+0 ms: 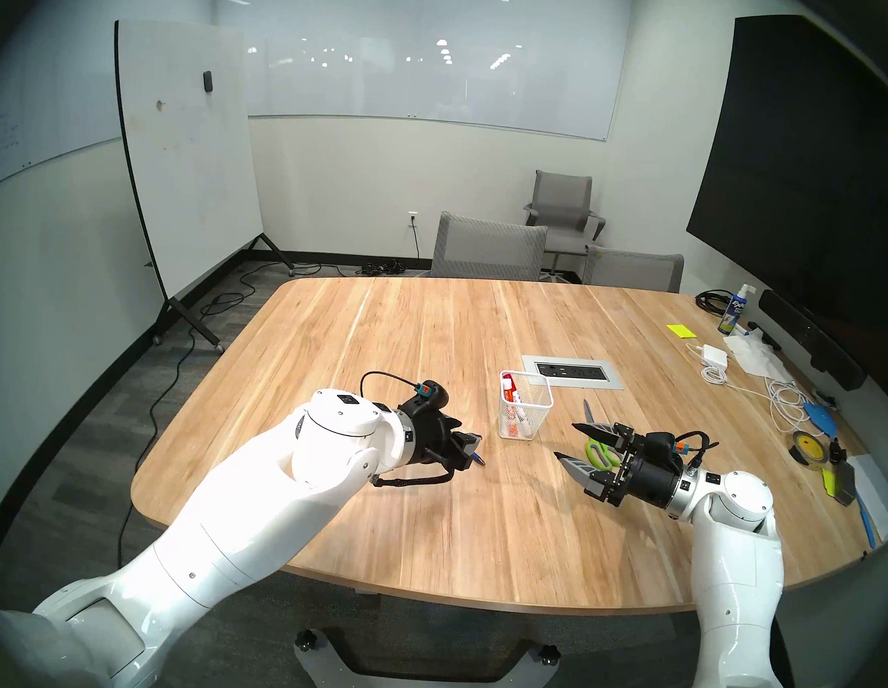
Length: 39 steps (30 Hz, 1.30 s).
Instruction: Place the pen, the marker, and the scissors into the pen holder
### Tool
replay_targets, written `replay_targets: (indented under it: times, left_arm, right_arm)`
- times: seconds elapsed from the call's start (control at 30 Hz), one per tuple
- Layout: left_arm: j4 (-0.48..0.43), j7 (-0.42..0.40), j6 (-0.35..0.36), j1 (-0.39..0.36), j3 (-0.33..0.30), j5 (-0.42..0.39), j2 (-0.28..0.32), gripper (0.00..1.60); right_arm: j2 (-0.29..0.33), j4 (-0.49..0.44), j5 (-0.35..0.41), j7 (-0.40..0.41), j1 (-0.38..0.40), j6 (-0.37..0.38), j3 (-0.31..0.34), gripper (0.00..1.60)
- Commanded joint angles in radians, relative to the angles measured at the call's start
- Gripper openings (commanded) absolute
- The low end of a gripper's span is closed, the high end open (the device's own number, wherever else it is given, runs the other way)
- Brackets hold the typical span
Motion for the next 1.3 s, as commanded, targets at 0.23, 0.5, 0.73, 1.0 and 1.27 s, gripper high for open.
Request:
replay_targets:
  times: [0.23,0.5,0.73,1.0,1.27]
  left_arm:
    - [0.086,0.114,0.035,-0.06,-0.02,-0.014,-0.155,1.6]
    - [0.136,0.209,0.056,-0.063,-0.049,-0.028,-0.218,1.6]
    - [0.158,0.251,0.08,-0.073,-0.037,-0.031,-0.248,1.6]
    - [0.191,0.315,0.12,-0.074,-0.044,-0.046,-0.297,1.6]
    - [0.236,0.386,0.176,-0.077,-0.053,-0.063,-0.35,1.6]
  right_arm:
    - [-0.004,-0.016,-0.001,0.003,0.016,0.002,0.003,1.6]
    - [-0.007,-0.016,-0.006,0.006,0.017,0.003,0.007,1.6]
    - [-0.01,-0.016,-0.01,0.009,0.019,0.003,0.01,1.6]
    - [-0.014,-0.017,-0.014,0.012,0.02,0.004,0.014,1.6]
    - [-0.017,-0.017,-0.018,0.015,0.022,0.004,0.018,1.6]
